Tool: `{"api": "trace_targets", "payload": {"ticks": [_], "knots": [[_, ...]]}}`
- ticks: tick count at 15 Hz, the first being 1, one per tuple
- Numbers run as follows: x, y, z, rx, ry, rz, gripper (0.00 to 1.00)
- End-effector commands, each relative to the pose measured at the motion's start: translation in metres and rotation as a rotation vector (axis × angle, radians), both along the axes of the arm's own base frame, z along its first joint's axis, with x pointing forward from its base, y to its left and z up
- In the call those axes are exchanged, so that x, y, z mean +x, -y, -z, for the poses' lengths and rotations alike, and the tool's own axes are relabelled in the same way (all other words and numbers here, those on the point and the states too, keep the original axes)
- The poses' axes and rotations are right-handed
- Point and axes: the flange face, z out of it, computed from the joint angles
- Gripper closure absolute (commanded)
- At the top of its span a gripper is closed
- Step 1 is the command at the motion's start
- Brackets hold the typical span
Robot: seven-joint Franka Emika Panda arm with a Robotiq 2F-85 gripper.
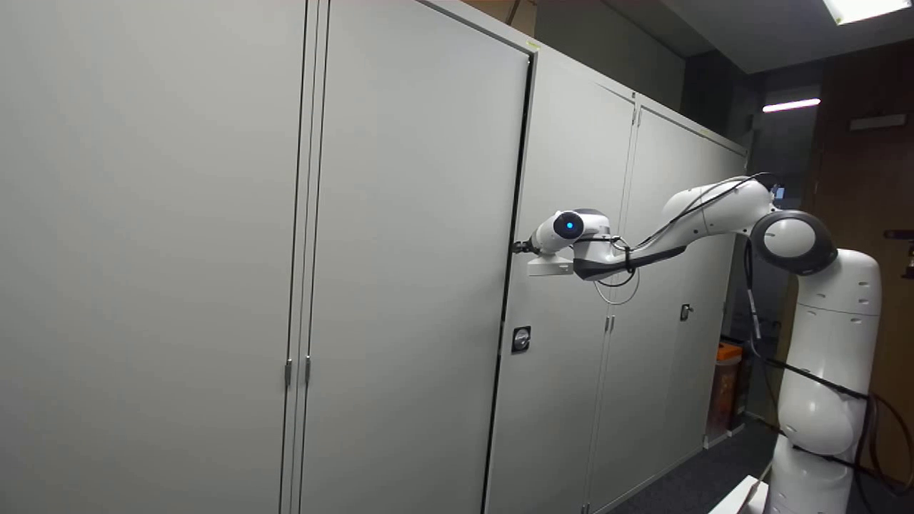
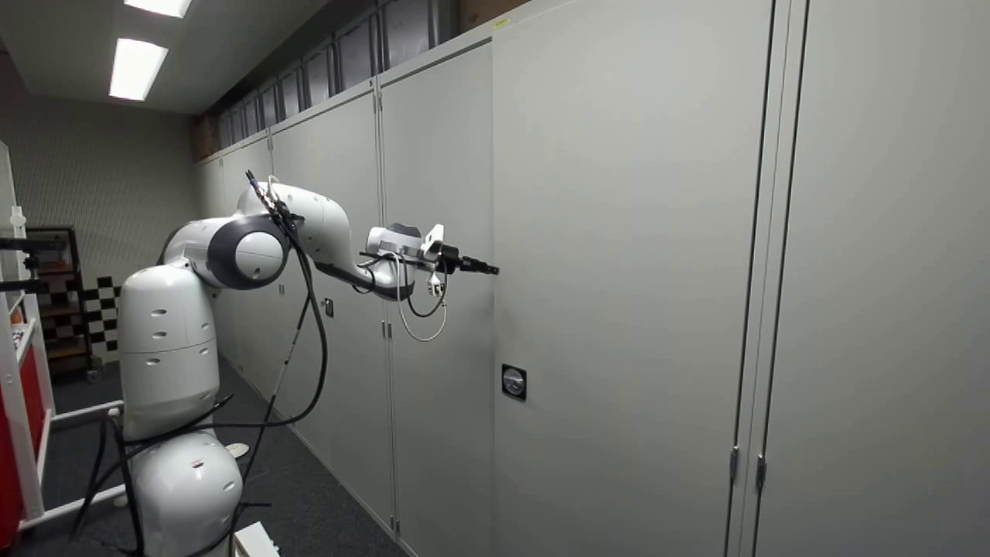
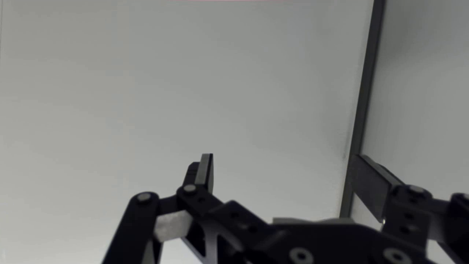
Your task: Open the locker on the right
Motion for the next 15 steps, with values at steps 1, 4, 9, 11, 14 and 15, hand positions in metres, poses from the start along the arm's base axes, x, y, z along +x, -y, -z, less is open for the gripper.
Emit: {"api": "trace_targets", "payload": {"ticks": [1,4,9,11,14,15], "knots": [[0.013,-0.002,-0.005,0.008,0.016,-0.005,0.0],[0.02,-0.002,-0.003,0.008,0.013,-0.005,0.0],[0.032,0.0,-0.001,0.001,0.017,0.001,0.0],[0.037,0.001,0.001,0.001,0.016,0.005,0.0],[0.044,0.004,0.003,0.002,0.015,0.011,0.0],[0.045,0.005,0.004,0.001,0.013,0.013,0.0]]}}
